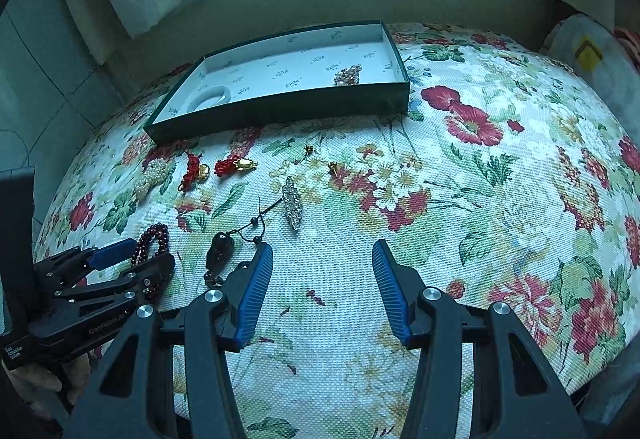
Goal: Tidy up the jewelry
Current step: 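Grasp the dark red bead bracelet with the left gripper, then lift the bead bracelet while the right gripper grasps the black cord pendant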
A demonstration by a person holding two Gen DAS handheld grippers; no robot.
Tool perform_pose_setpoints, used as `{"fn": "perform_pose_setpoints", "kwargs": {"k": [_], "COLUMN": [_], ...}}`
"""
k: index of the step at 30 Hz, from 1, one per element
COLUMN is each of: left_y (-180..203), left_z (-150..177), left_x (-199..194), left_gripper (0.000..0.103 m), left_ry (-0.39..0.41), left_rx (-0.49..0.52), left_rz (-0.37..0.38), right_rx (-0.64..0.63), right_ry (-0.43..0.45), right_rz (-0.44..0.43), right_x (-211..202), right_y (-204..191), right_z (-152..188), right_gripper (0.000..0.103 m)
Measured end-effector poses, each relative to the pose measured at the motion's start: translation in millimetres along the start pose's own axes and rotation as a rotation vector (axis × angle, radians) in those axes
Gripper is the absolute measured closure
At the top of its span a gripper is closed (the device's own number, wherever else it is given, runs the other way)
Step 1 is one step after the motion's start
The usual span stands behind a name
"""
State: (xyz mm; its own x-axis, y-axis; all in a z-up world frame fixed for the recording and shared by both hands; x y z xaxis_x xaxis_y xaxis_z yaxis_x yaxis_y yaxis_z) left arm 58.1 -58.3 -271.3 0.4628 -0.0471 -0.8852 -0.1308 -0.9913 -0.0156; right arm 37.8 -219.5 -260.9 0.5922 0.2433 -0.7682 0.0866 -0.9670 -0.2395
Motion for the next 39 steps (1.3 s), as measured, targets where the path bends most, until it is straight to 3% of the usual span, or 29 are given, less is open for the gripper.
{"fn": "perform_pose_setpoints", "kwargs": {"k": [2, 4, 12, 16, 31, 39], "left_y": [0, 1, 3, 2, -18, -40], "left_z": [0, 0, 1, 1, -7, -6], "left_x": [-1, -2, -5, -6, -24, -23], "left_gripper": [0.049, 0.060, 0.081, 0.083, 0.087, 0.087], "left_ry": [0.003, 0.011, 0.030, 0.035, 0.089, 0.084], "left_rx": [0.005, 0.015, 0.038, 0.018, 0.000, -0.045], "left_rz": [-0.008, 0.000, 0.013, 0.046, -0.005, -0.020], "right_rx": [0.000, -0.001, 0.000, 0.000, -0.030, -0.092], "right_ry": [0.000, -0.001, -0.004, -0.009, 0.002, -0.051], "right_rz": [0.000, 0.000, 0.000, 0.001, -0.013, -0.076], "right_x": [0, 1, 2, 5, 3, 21], "right_y": [0, -1, -3, -4, -27, -67], "right_z": [0, 0, 2, 4, -3, -1], "right_gripper": [0.051, 0.051, 0.051, 0.051, 0.053, 0.069]}}
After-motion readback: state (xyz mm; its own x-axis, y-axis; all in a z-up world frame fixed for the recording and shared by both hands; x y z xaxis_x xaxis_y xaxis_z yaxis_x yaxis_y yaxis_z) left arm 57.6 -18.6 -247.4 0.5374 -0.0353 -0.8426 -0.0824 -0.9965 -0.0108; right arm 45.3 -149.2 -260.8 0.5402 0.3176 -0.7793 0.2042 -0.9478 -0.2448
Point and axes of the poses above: each gripper's, at about its wrist camera, not at the fingertips, and x roughly the way its jaws point, y to its right, z to its underside, the point moved 7 cm from there along x, roughly the way its jaws point, and after that the axes turned 4 degrees about -z, right-handed, at the moved point
